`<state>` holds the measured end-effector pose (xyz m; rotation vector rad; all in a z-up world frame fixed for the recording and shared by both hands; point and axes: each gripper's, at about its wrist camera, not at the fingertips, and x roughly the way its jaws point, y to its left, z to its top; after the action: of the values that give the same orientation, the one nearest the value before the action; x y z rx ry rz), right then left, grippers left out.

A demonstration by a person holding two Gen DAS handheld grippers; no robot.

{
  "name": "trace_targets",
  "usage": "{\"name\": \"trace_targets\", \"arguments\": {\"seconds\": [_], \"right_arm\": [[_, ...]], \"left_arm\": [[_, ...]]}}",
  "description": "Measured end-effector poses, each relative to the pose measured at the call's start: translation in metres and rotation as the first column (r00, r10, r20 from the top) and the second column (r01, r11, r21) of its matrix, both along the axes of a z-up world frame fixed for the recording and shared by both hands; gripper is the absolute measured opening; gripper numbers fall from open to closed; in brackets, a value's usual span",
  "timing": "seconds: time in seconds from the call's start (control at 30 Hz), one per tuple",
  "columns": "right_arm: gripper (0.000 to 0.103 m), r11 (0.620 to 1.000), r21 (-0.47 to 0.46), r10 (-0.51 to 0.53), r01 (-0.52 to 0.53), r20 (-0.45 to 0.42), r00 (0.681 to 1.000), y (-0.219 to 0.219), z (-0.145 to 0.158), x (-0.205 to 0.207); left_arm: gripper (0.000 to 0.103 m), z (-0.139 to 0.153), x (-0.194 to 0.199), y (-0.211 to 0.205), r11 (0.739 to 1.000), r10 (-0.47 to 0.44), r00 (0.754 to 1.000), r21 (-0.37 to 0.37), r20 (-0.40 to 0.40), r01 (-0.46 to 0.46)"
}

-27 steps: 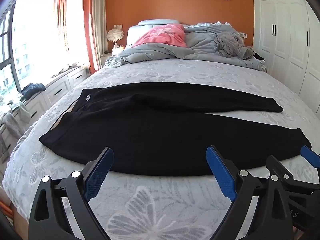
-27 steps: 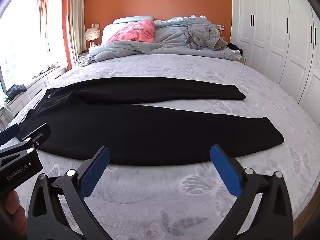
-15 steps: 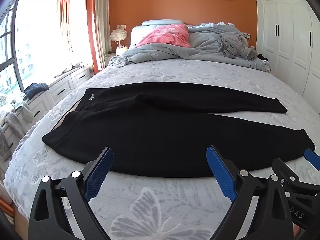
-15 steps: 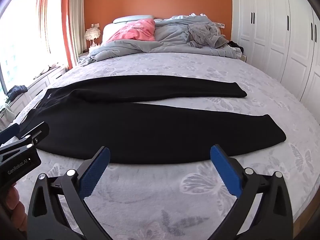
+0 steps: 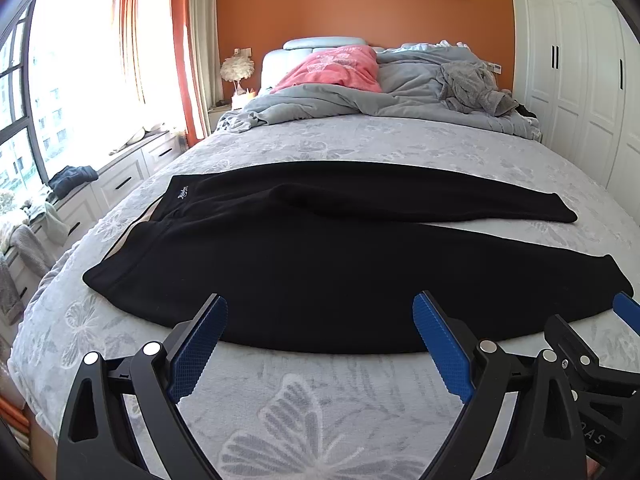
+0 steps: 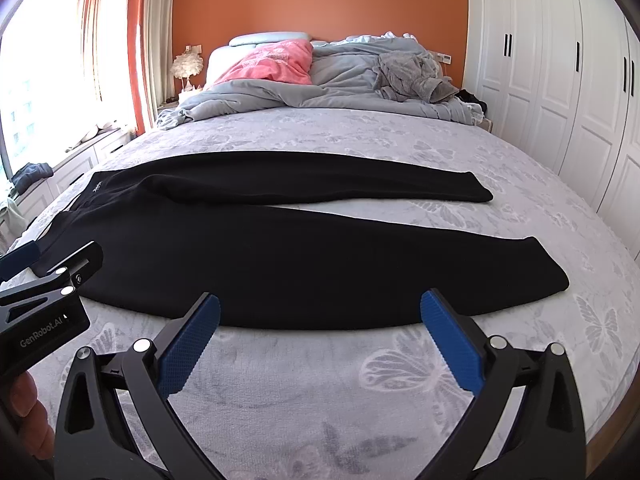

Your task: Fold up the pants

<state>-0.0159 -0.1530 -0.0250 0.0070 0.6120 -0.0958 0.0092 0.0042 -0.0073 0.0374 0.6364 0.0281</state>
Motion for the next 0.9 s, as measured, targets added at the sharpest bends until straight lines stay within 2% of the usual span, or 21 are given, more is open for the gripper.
{"name": "trace_targets", "arguments": {"seconds": [0.9], "right_arm": [[0.098, 1.0, 0.005, -0.007, 0.007, -0.001, 1.0, -0.0015, -0.0015, -0.0008]], "left_arm": [[0.091, -0.001, 0.0001, -0.0005, 1.0, 0.006, 1.0, 0.004, -0.008, -0.006]]}}
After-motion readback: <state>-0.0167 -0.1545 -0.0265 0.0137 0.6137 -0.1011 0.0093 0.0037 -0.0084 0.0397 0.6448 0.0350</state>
